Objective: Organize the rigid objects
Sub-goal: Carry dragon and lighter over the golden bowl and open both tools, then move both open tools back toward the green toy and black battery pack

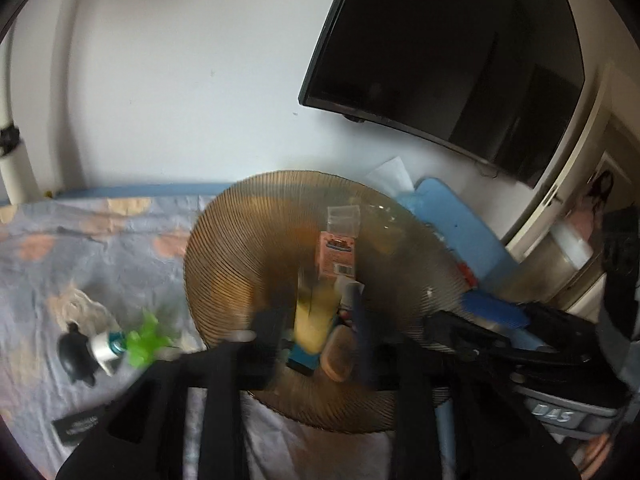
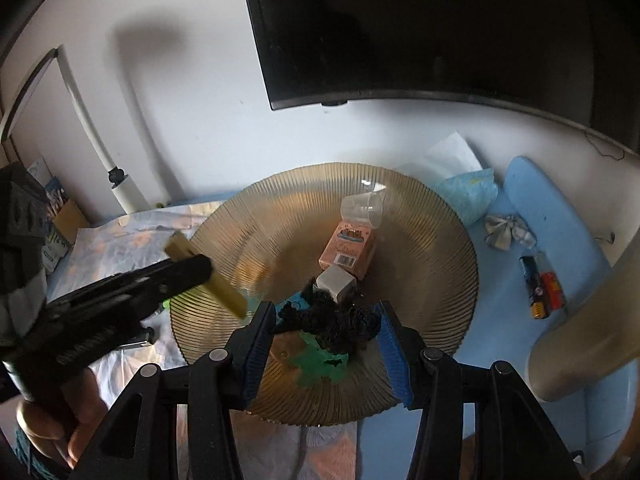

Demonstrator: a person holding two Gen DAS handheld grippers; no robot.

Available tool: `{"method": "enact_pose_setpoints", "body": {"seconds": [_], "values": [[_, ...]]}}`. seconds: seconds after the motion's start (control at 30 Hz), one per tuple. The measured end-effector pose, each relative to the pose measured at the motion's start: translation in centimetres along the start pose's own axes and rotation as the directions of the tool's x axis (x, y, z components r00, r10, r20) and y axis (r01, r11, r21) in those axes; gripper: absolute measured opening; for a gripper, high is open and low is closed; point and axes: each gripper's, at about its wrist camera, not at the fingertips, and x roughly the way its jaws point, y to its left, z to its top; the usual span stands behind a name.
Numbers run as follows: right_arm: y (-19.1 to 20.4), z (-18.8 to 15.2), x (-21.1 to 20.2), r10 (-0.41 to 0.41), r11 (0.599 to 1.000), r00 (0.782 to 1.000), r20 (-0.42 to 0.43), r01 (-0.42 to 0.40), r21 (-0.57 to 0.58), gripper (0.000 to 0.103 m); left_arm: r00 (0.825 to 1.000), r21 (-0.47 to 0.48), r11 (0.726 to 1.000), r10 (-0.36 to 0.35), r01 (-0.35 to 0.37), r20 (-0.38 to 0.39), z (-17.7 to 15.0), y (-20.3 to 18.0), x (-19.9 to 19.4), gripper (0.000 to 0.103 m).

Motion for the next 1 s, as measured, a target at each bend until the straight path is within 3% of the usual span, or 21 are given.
{"method": "enact_pose_setpoints", "body": {"seconds": [0.07,0.1,0.3,0.53,0.77,1.0], "values": [[-0.3,0.1,-0.4,-0.014,1.000,1.000,0.018,0.014,0.009,0.066,0.999,0.012,1.000,0.025,-0.026,0.042,0.0,0.2,-1.3,0.075],[-0.4,0.1,-1.1,-0.029,0.999,0.998,0.046,0.028,0.014,0.066,0.997,0.006,1.000,0.029,-0.029,0.066,-0.1,0.5,-2.3,0.078],[0.2,-0.5,-3.9,-0.010,1.000,0.996,0.094,0.008,0.023,0.066,0.988,-0.002,0.997,0.071,-0.072,0.134,-0.7,3.0,-8.2,0.078],[4.8,-1.4,-6.6,0.063,0.998,0.991,0.115,-0.059,-0.037,0.066,0.967,-0.056,0.983,0.182,-0.175,0.179,-3.3,7.0,-14.5,0.078],[10.7,-4.2,-6.7,0.148,0.982,0.985,0.085,-0.137,-0.130,0.079,0.948,-0.162,0.947,0.297,-0.277,0.116,-8.5,12.7,-16.4,0.078],[15.7,-10.2,-0.8,0.190,0.953,0.981,-0.049,-0.196,-0.233,0.080,0.921,-0.200,0.902,0.390,-0.382,0.002,-13.4,17.3,-13.2,0.078]]}}
